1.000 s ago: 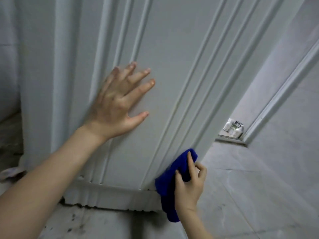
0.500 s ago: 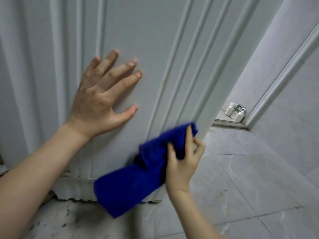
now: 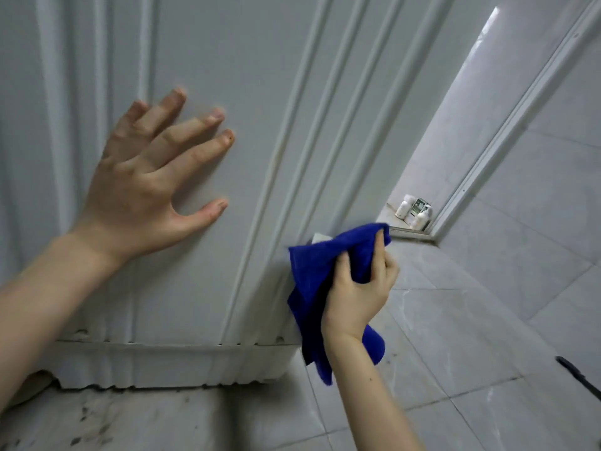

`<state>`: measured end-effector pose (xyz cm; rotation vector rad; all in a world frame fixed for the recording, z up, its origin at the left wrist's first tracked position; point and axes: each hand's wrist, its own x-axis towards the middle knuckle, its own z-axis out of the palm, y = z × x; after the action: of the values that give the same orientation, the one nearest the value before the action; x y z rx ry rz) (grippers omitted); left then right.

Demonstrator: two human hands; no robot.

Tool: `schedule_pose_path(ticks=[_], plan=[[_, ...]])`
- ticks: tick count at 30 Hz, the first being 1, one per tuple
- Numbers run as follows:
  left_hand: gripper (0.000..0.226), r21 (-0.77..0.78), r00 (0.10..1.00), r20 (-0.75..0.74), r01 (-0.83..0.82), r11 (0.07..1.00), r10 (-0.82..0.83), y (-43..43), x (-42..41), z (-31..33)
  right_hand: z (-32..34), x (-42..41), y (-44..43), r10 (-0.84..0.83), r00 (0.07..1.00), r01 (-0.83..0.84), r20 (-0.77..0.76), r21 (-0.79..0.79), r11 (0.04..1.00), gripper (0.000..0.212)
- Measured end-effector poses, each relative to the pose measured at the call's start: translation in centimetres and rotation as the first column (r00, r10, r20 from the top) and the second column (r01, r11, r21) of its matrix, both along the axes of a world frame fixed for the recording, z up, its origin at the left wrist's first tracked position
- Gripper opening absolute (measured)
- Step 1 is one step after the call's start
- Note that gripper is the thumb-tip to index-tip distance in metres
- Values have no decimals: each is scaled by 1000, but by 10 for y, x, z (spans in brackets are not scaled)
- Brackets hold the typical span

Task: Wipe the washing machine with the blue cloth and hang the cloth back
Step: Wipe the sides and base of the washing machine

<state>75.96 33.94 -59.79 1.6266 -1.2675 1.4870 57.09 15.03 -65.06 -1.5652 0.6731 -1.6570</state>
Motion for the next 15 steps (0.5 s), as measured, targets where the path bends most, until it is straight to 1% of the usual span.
schedule_pose_path(ticks=[2, 4, 5, 6, 7, 9, 11, 13, 15], plan=[[65, 0, 1000, 1, 2, 1000, -2, 0, 0, 0, -49, -12, 1, -13, 999, 20, -37, 210, 978, 52], [65, 1, 1000, -3, 3, 1000, -3, 2, 0, 1, -82, -24, 3, 41, 996, -2, -82, 425, 905, 43], [65, 4, 1000, -6, 7, 1000, -7, 2, 0, 1, -86, -27, 6, 74, 992, -19, -101, 465, 885, 42], [64, 6, 1000, -7, 12, 1000, -12, 2, -1, 2, -83, -25, 7, 88, 990, -31, -108, 446, 895, 45], [64, 9, 1000, -8, 14, 1000, -14, 3, -1, 2, -75, -20, 7, 80, 992, -34, -102, 390, 920, 50], [62, 17, 1000, -9, 19, 1000, -19, 3, -2, 3, -44, -5, 11, 32, 997, -11, -77, 256, 966, 52], [58, 16, 999, -9, 31, 999, -31, 4, -3, 4, -6, 9, 19, -7, 999, 11, -32, 140, 990, 55], [53, 13, 999, 3, 45, 999, -45, 10, -2, 9, 27, 16, 26, -22, 999, 21, -26, -17, 1000, 63], [52, -9, 999, 14, 30, 1000, -30, 17, 2, 16, 55, 19, 28, -39, 998, 28, -56, -184, 982, 65]])
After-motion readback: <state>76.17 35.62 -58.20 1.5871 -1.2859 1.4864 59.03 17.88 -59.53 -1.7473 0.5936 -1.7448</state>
